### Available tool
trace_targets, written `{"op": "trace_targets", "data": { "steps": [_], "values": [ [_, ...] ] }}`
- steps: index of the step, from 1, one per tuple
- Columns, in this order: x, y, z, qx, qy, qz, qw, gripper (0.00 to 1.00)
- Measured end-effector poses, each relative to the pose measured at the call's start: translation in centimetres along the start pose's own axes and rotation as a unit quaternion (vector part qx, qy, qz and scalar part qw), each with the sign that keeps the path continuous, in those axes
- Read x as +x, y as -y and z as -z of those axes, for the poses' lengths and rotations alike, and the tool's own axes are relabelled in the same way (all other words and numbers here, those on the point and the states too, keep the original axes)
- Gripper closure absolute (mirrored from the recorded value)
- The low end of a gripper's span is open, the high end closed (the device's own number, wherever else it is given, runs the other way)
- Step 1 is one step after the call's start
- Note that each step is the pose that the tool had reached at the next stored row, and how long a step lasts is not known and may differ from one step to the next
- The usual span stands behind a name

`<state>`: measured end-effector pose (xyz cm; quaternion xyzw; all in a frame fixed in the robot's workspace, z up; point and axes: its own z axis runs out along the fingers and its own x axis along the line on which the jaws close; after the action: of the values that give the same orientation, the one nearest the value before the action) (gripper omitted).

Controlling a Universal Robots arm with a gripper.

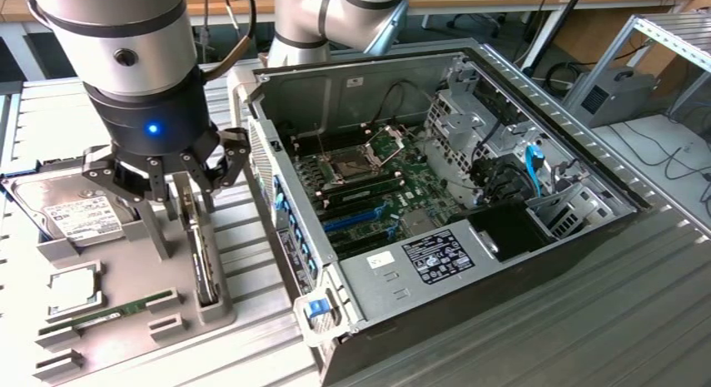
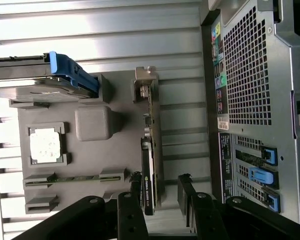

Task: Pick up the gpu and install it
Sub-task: 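Pick up the gpu and move the gpu toward the slot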

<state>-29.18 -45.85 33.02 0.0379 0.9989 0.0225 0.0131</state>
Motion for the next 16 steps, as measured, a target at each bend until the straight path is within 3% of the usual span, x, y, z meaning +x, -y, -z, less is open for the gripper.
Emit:
{"op": "trace_targets", "data": {
  "steps": [5,16],
  "values": [
    [0.02,0.03,-0.75,0.0001,-0.0001,0.0,1.0,0.58],
    [0.02,0.04,-0.81,0.0005,0.0,0.0,1.0,0.56]
  ]
}}
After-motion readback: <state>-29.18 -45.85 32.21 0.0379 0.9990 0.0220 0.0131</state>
